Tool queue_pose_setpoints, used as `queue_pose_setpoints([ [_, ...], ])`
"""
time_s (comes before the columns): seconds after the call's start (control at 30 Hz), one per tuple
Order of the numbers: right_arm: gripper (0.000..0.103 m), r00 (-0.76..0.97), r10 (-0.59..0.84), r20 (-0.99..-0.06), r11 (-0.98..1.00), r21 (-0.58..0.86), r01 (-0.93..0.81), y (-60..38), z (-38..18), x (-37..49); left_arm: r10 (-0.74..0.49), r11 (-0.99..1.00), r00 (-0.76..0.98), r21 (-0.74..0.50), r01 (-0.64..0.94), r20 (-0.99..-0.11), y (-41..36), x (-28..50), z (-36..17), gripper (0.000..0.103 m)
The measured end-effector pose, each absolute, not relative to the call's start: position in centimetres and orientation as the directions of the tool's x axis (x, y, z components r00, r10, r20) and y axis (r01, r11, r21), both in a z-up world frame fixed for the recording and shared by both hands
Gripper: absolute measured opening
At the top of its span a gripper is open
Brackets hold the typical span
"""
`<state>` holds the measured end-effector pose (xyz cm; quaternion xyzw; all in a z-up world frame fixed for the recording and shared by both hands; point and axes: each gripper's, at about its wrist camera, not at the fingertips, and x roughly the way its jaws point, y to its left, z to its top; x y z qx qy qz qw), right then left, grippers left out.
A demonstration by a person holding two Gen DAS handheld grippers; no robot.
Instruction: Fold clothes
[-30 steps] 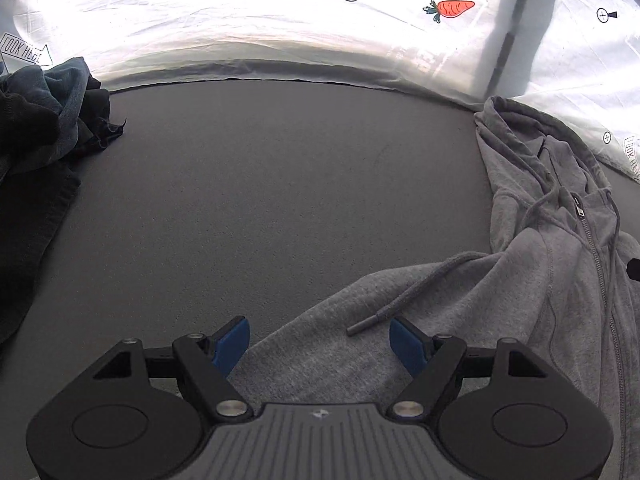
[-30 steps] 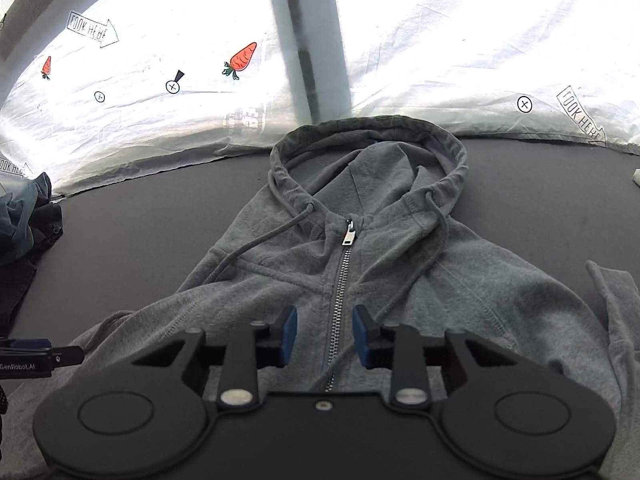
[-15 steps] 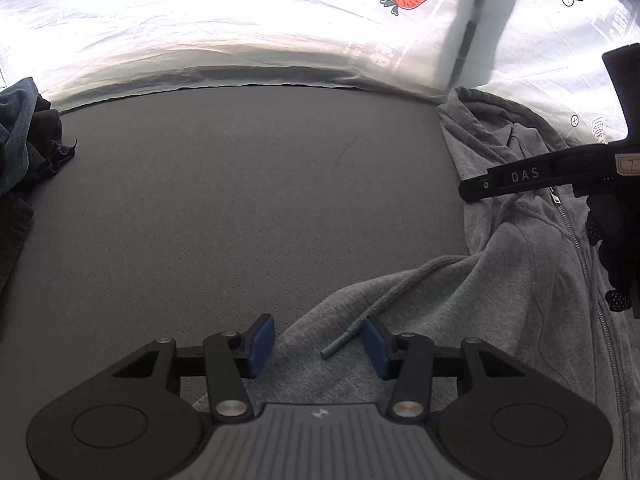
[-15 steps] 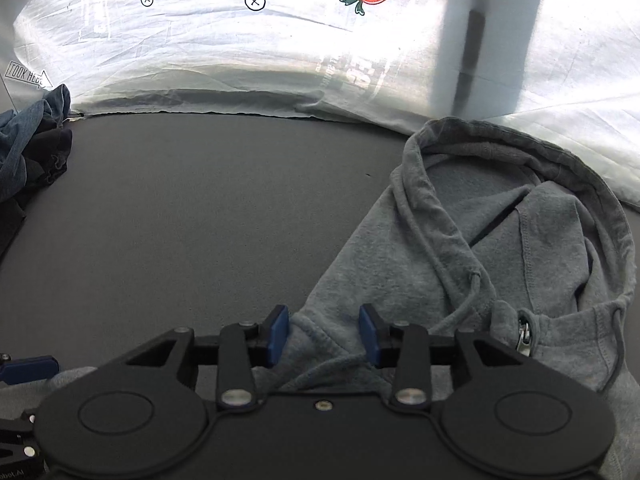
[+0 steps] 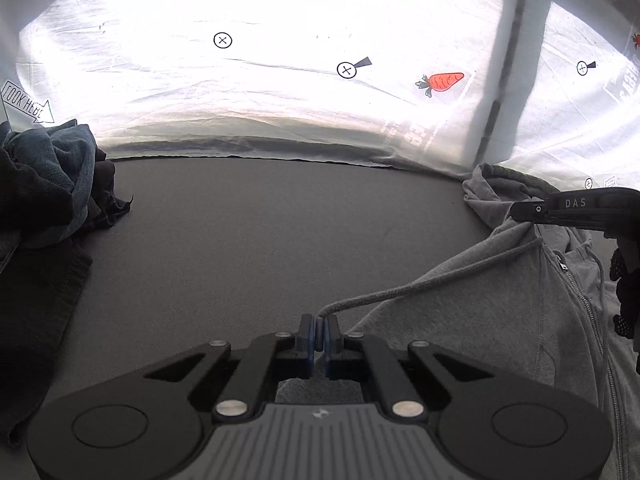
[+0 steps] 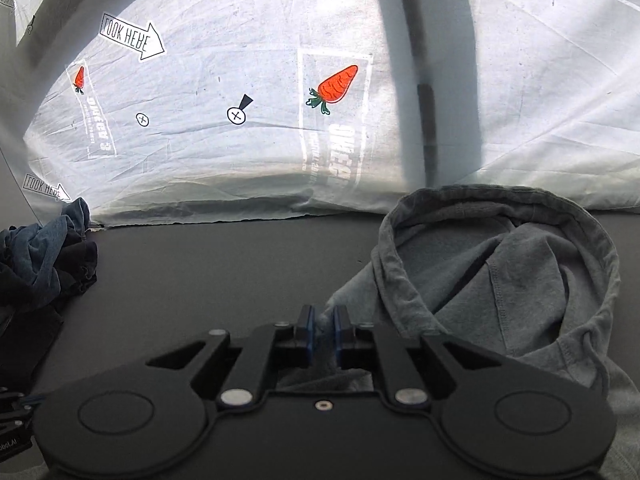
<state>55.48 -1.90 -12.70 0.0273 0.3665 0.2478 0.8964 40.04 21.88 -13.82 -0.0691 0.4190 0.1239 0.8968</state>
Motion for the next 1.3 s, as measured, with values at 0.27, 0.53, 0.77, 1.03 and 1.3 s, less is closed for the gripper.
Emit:
queue_pose_setpoints([
  [0.27, 0.063, 0.702, 0.367, -0.611, 0.926, 0.171, -0.336, -5.3, -10.8, 51.7, 0.124, 0.867, 0.648, -0.236, -0.438, -0.751, 25.3, 37.6, -12.4, 0.014],
  [0.53, 0.029, 0.662, 0.267, -0.7, 0.963, 0.179, -0.2, -14.2, -11.3, 42.6, 0.036, 0.913, 0.65, -0.24, -0.331, -0.759, 19.7, 33.1, -10.2, 0.03],
  [0.77, 0.031, 0.593, 0.143, -0.793, 0.988, 0.082, -0.129, -18.9, -13.4, 33.3, -0.086, 0.963, 0.568, -0.215, -0.163, -0.818, 12.0, 27.3, -11.2, 0.041],
  [1.03, 0.054, 0.551, 0.104, -0.828, 0.983, 0.003, -0.183, -17.9, -14.1, 28.6, -0.112, 0.987, 0.488, -0.153, -0.045, -0.866, 7.8, 22.1, -12.2, 0.054],
  [1.3, 0.047, 0.528, 0.11, -0.842, 0.963, -0.042, -0.268, -17.2, -14.9, 24.9, -0.136, 0.976, 0.435, -0.195, -0.094, -0.89, 8.3, 19.1, -13.4, 0.057],
])
